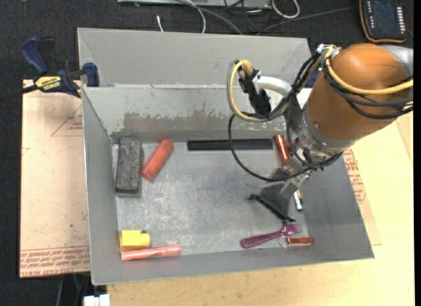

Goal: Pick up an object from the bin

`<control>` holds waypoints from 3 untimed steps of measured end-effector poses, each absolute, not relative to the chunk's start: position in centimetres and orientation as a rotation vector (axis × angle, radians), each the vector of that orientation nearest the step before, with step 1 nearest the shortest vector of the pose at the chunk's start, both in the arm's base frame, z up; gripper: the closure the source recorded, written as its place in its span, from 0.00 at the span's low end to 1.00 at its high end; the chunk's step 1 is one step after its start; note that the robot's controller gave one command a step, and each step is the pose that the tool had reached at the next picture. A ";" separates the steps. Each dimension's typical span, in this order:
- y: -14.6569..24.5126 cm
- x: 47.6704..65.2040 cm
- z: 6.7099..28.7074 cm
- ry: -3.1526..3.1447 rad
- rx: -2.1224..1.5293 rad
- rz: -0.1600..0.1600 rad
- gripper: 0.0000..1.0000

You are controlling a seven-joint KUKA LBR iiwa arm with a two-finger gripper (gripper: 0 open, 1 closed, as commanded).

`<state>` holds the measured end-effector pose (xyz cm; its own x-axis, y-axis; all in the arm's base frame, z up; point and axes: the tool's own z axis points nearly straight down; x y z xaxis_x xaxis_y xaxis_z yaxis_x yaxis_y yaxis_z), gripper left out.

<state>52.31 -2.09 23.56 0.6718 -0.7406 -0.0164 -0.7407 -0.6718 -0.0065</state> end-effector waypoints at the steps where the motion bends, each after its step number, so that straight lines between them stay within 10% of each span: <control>1: -2.2 50.8 20.3 1.524 -2.732 0.023 1.00; 2: -2.7 51.1 22.7 1.278 -2.851 0.015 1.00; 3: -0.7 49.7 19.6 1.593 -2.693 0.032 1.00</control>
Offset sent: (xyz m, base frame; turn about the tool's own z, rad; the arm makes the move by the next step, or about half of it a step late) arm -0.0109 -0.0110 0.0053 -0.0915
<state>49.67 -0.71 19.63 0.4813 -0.8762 -0.0238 -0.8765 -0.4815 -0.0006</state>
